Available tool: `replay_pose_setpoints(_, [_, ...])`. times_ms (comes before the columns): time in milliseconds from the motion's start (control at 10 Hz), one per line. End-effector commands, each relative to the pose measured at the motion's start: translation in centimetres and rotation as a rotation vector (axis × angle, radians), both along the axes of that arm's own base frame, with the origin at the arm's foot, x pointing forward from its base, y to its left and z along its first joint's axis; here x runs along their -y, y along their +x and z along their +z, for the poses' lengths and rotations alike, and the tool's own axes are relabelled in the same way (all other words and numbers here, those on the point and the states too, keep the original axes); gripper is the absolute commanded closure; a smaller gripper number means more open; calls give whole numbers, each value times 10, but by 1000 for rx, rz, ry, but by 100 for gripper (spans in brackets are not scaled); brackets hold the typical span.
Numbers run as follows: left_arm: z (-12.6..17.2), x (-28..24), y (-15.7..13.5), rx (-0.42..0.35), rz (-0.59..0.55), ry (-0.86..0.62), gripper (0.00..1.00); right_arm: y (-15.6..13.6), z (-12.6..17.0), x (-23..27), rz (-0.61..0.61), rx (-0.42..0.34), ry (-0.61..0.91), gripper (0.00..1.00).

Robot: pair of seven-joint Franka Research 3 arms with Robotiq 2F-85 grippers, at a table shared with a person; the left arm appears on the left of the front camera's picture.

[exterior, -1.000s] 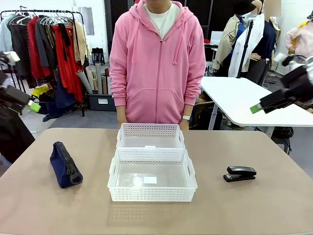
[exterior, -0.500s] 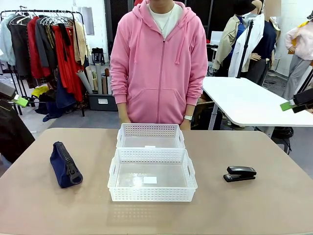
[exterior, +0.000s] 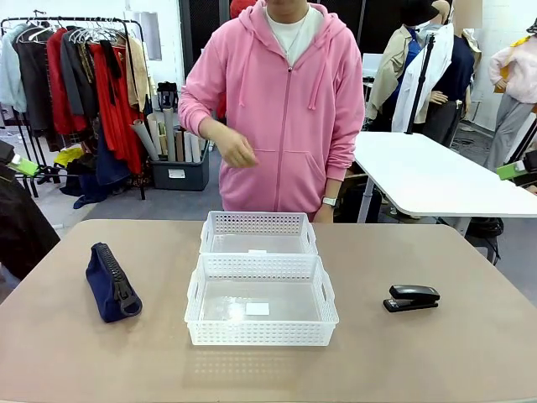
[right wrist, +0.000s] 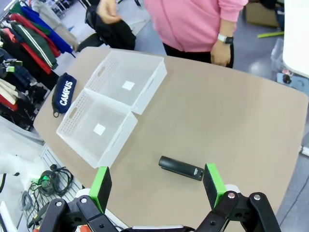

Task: Distribute items into two baskets.
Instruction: Pick up the Pencil pouch that the person points to.

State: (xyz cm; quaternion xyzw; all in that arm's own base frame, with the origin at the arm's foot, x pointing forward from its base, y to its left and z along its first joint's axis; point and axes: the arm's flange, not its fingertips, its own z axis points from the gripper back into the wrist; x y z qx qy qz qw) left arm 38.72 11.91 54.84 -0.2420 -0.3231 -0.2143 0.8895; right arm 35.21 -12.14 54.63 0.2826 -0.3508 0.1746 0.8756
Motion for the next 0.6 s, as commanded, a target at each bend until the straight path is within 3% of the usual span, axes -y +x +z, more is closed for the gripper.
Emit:
replay_pose_setpoints(0, [1,-4,3,14,-11,-31,0,0,2,7,39,14,28,0])
replay_pose_setpoints(200, [3,-4,4,26,-2,-75,0,0,3,5,63,16,54,0])
replay_pose_setpoints(500, [0,-3,0,3,13,-21,0,-3,-2,2,14,-7,18,0])
